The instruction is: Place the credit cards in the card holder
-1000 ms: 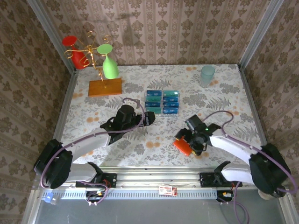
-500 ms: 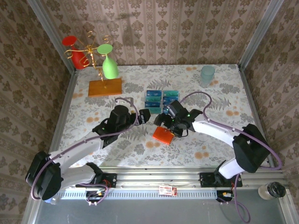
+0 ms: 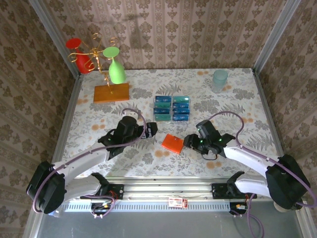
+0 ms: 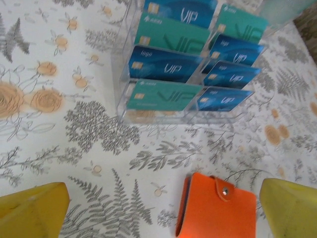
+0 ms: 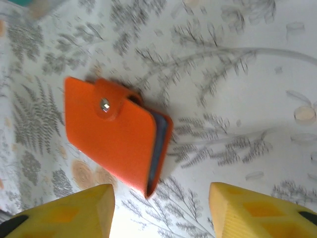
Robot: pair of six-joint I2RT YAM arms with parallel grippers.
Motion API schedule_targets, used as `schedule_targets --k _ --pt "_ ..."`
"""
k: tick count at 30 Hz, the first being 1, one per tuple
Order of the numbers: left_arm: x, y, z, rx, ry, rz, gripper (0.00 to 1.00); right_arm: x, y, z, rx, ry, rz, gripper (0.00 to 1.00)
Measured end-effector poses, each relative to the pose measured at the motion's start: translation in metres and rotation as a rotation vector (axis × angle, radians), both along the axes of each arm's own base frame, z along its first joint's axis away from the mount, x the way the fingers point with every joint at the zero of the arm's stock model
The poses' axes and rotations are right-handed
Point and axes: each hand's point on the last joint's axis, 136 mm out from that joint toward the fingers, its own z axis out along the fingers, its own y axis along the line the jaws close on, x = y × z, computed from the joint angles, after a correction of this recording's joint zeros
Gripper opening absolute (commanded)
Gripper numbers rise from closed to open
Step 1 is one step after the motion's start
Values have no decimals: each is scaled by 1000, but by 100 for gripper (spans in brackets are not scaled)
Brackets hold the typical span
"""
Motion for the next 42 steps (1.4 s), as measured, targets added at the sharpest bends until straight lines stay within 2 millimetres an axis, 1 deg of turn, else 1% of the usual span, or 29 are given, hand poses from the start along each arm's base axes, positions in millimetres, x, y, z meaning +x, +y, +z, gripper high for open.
schedule_targets --k 2,5,10,14,21,26,28,29,30,32,33,38,42 --pt "-2 1 -7 12 17 2 100 11 -1 5 32 -34 12 38" --pt "-2 1 -12 19 30 5 100 21 1 2 47 -47 48 37" --pt "-1 0 -20 23 56 13 100 27 15 -13 63 -20 118 37" --pt "-3 -2 -28 35 78 10 100 29 20 -24 76 -1 134 37" --pt "-5 -6 -31 43 86 -3 100 37 29 -21 118 -31 148 37" --pt "-4 -11 -29 43 85 -10 100 39 33 -28 134 -18 150 35" --pt "-5 -12 -28 42 83 -14 100 39 34 -30 144 -12 147 31" --pt "-5 -13 -27 41 83 -14 100 39 35 -30 149 -12 147 27" --pt "-4 -13 -26 40 82 -14 100 40 36 -29 154 -13 146 21" --pt "-3 -14 -25 38 80 -14 100 40 37 -29 166 -13 144 7" --pt "-3 -14 -25 38 80 -15 100 39 38 -30 171 -15 147 1" --pt "-3 -15 -26 44 84 -14 100 36 39 -33 219 9 131 0" --pt "-2 -14 -25 27 93 2 100 36 40 -28 272 21 102 0"
